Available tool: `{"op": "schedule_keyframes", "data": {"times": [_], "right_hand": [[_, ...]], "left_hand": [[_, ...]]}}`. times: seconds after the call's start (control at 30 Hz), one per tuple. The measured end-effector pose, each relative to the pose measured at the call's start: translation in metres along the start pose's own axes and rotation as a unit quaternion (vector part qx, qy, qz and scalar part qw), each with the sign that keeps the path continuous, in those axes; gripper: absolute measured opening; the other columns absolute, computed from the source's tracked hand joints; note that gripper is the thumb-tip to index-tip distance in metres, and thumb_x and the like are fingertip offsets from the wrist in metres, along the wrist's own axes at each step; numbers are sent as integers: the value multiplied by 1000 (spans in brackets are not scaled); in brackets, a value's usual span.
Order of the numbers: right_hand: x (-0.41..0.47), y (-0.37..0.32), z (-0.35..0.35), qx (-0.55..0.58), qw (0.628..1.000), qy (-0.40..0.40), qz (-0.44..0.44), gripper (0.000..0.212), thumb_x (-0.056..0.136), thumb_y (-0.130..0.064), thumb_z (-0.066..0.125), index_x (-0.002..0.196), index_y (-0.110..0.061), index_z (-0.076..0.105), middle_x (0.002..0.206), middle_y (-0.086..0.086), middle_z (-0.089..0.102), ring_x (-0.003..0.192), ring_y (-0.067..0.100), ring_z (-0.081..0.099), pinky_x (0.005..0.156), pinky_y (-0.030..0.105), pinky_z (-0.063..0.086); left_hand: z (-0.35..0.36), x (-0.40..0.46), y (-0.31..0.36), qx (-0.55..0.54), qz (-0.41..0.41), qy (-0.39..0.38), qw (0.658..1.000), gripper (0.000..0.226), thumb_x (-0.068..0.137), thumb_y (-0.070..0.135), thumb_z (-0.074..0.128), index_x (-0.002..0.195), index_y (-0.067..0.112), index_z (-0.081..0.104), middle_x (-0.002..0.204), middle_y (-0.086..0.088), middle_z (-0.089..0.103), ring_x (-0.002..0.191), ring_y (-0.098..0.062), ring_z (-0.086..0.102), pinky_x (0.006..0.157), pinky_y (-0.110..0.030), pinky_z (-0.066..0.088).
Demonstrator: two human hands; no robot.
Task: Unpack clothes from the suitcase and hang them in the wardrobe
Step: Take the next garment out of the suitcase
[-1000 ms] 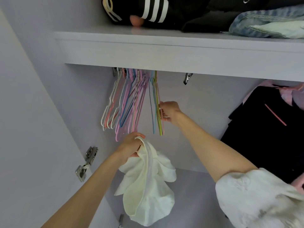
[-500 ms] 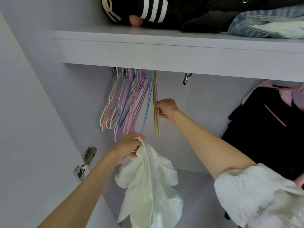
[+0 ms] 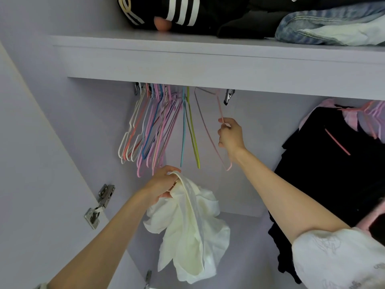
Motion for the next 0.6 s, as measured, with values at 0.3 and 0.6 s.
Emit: {"op": "schedule_keyframes", "data": {"times": [0.3,0.6], "right_hand": [[-2,0,-22,-31,996,35,-81,29,94,-10,39,114,-12,60,66,-13,45,59,6,42,58,22,35],[-35,50,-32,34,999,34,-7,9,75,-15,48,71,-23,49,63,-2,45,55,11,37,54,23,29]], "left_hand": [[15,12,-6,21,-7,36,999,21,93,11,41,104,21,56,97,-6,59,84,-20,56,64,-28,48],[17,20,-14,61,-25,49,997,16,91,17,41,100,21,55,100,-7,57,93,-26,54,76,-34,46]]}}
Point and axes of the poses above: each hand's wrist, its own x-axis towards the middle knuckle, its own z-axis out of the palm, y = z × x, the point moved 2 cm from there along x, towards the middle knuckle
